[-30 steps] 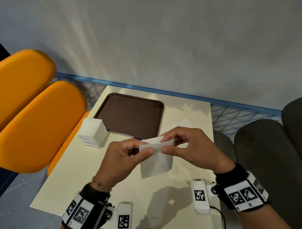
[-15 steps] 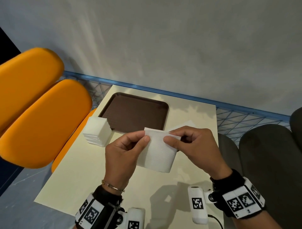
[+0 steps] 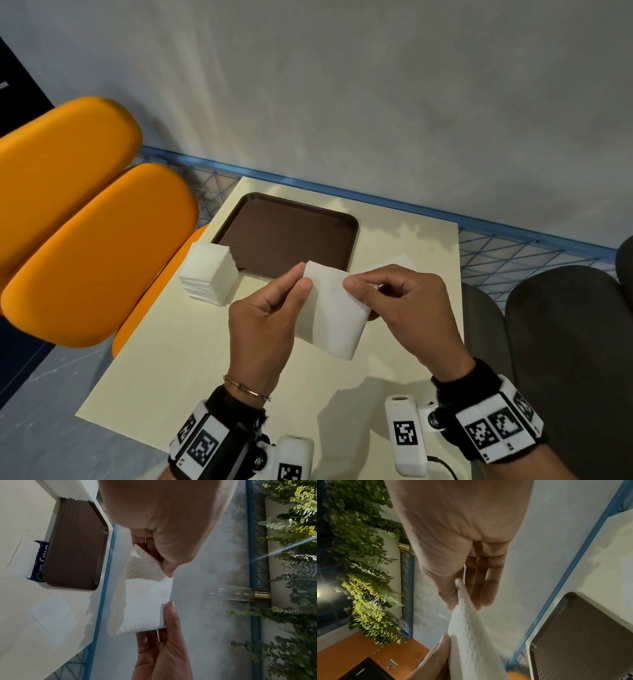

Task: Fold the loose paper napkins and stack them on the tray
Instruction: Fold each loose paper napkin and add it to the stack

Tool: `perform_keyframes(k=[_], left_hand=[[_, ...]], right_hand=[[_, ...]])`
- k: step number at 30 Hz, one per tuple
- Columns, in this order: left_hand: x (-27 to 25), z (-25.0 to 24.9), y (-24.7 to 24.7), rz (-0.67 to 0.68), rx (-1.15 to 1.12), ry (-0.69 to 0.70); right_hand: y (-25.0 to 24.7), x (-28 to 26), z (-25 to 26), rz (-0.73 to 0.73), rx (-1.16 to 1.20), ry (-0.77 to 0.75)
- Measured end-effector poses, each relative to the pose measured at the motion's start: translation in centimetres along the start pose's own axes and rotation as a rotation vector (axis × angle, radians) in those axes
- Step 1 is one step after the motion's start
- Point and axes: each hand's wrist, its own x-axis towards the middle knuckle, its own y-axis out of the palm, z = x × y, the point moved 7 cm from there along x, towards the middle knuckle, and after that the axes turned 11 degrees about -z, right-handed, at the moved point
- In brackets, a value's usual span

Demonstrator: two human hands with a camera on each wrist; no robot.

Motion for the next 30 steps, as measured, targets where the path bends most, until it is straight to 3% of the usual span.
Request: perform_keyframes(k=[30], left_hand=[[0.07,0.55,0.12,0.017,0.032,0.018]], right_hand=[[0.36,0.30,-0.54,0.018,-0.018,-0.033]])
